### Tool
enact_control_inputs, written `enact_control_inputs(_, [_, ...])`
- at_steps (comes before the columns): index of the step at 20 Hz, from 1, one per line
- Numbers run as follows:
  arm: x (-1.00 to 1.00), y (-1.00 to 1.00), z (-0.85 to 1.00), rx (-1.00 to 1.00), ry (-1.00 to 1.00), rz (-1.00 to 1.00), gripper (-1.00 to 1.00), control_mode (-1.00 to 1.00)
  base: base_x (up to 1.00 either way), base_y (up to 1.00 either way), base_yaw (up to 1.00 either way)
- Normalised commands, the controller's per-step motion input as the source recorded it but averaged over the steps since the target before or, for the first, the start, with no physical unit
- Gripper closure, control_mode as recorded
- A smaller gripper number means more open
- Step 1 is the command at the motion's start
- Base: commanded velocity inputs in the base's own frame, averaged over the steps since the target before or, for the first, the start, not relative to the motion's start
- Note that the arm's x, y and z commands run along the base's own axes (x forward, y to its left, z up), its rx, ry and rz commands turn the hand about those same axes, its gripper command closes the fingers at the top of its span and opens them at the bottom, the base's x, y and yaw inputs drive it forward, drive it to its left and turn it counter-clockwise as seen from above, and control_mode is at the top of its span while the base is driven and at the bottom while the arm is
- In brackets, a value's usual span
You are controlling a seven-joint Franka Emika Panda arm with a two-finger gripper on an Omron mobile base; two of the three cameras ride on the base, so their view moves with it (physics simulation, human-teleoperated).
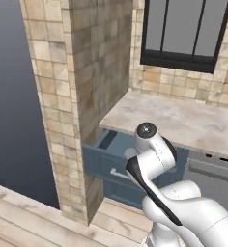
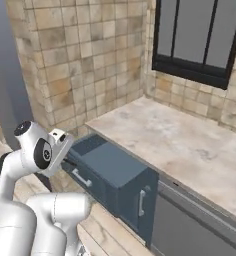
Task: Organize the utensils by type. Pick up the wooden spoons from the counter and place them in the open cabinet. Then pick up the metallic utensils from the counter and place them in the open drawer.
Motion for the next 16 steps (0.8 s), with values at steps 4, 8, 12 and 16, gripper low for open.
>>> enact_control_inputs(4, [0.0, 0.0, 0.0, 0.0, 0.0, 0.0, 1.0, 1.0, -0.09, -0.4, 0.83])
enact_control_inputs(8, [0.0, 0.0, 0.0, 0.0, 0.0, 0.0, 1.0, 1.0, -0.37, -0.58, 0.5])
enact_control_inputs(12, [0.0, 0.0, 0.0, 0.0, 0.0, 0.0, 1.0, 1.0, -0.5, -0.56, 0.31])
enact_control_inputs(16, [0.0, 0.0, 0.0, 0.0, 0.0, 0.0, 1.0, 1.0, -0.24, -0.56, 0.11])
